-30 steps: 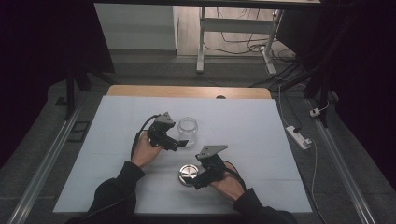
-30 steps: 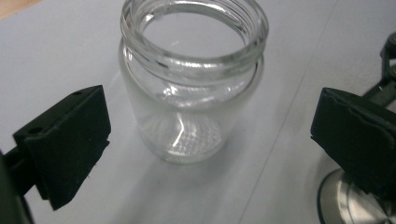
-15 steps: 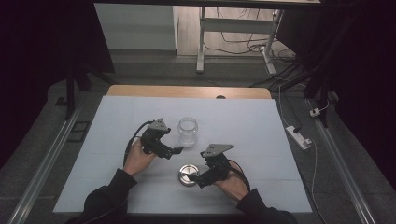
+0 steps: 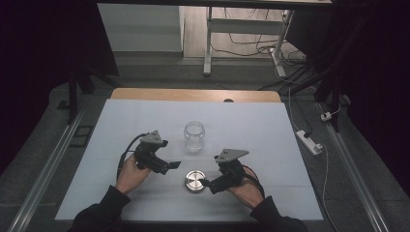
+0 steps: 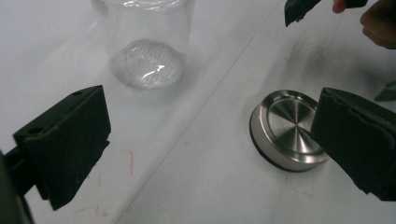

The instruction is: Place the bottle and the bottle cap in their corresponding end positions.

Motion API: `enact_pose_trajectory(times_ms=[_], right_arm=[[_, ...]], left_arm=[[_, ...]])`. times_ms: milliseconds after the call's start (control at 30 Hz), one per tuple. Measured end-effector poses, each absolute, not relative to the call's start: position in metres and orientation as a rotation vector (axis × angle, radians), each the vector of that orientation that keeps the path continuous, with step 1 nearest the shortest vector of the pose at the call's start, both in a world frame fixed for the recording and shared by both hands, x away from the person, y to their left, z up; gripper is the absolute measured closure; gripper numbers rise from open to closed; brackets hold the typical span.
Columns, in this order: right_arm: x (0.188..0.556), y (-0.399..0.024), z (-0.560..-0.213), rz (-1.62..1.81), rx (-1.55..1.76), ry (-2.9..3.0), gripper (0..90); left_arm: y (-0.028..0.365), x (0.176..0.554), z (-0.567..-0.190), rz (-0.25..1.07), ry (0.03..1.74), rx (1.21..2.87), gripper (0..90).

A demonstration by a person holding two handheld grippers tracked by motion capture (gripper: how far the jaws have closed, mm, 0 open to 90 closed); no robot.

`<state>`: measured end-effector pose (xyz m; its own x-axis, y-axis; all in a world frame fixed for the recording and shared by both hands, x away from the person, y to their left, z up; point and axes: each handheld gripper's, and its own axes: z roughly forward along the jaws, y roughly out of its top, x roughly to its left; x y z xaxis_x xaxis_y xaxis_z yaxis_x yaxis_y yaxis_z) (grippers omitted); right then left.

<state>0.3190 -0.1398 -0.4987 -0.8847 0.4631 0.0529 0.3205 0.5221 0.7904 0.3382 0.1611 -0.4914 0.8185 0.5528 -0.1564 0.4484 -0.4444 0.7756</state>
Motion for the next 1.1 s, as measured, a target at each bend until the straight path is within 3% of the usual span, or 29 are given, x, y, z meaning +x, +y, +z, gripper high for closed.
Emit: enact_pose_trajectory(times_ms=[1100], right_arm=[[0.3,-0.204,-0.484,1.249,0.815,2.48,0.0]], left_arm=[[0.221,0.262,-0.492,0.206,0.888,2.036,0.0]])
